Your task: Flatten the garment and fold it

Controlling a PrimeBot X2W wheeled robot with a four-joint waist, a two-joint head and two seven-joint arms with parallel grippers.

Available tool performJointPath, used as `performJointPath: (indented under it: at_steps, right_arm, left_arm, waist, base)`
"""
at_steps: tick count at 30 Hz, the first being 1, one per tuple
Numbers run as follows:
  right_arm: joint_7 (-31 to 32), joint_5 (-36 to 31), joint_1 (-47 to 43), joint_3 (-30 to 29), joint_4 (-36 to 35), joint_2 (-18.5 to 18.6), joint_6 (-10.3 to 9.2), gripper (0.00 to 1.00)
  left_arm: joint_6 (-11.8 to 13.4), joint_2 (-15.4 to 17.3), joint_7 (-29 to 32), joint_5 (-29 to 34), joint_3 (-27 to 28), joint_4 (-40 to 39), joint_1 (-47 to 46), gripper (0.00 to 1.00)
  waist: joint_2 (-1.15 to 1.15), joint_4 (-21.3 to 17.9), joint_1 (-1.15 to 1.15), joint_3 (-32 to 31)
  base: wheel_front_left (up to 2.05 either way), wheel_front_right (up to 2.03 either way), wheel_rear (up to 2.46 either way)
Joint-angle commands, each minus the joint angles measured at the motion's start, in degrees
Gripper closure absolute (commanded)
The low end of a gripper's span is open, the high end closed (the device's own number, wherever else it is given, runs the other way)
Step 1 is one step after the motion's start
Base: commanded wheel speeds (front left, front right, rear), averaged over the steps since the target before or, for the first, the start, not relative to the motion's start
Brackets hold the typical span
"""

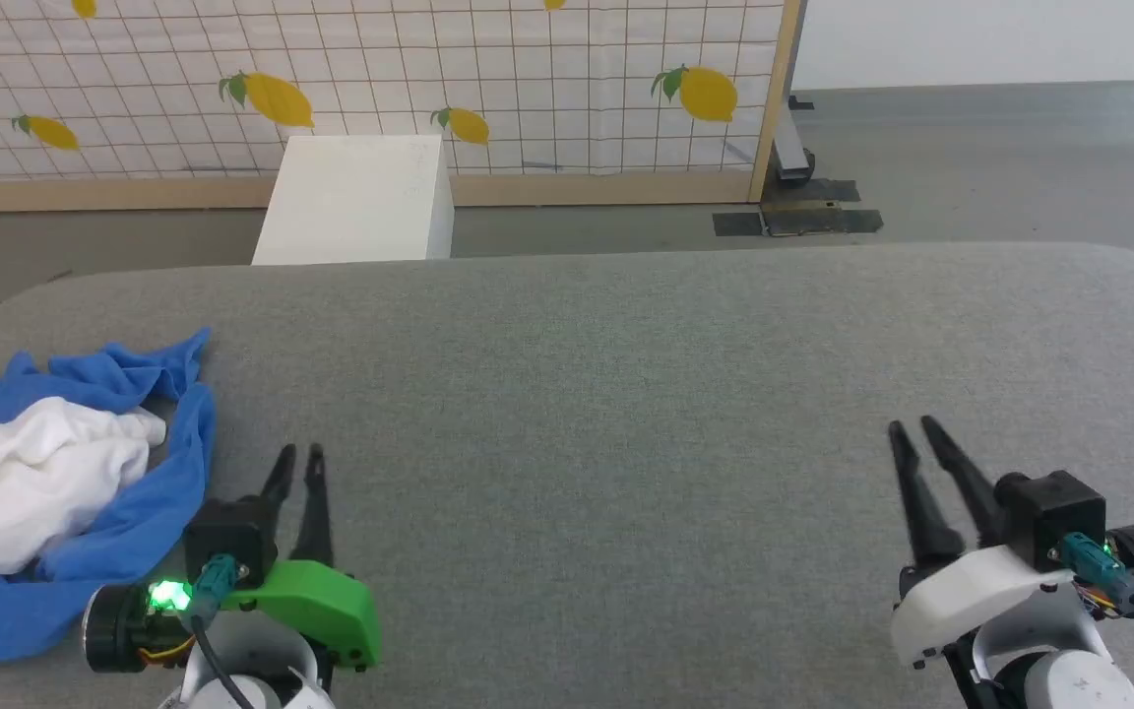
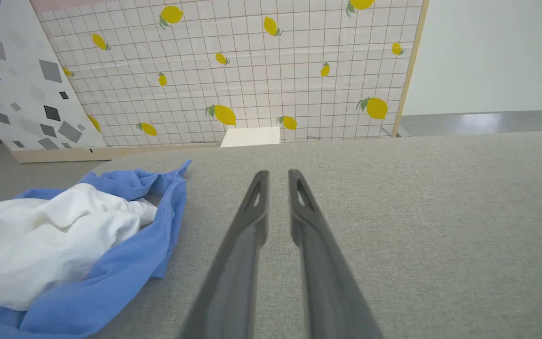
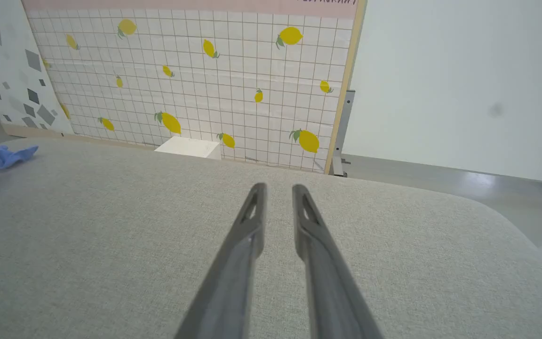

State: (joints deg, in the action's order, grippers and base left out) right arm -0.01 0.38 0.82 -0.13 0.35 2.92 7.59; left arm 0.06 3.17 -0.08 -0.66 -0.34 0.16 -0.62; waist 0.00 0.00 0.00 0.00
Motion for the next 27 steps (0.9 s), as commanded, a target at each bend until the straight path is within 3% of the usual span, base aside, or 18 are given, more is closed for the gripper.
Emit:
performJointPath:
  at_steps: [1, 27]
  right_arm:
    - [-0.1, 0.2, -0.1, 0.0, 0.1, 0.0, 0.0, 0.0]
    - [-3.2, 4.1, -1.5, -1.0, 2.0, 0.0, -0.02, 0.0]
  left_arm:
    - [0.0, 0.0, -0.1, -0.1, 0.0, 0.0, 0.0, 0.0]
    - [1.1, -0.1, -3.1, -2.3, -1.0, 1.6, 0.3, 0.0]
  waist:
    - [0.0, 0.0, 0.0, 0.0]
    - [0.0, 2.8, 0.0, 0.2]
  base:
    - [0.0, 0.0, 0.0]
    - [0.0, 0.0, 0.0]
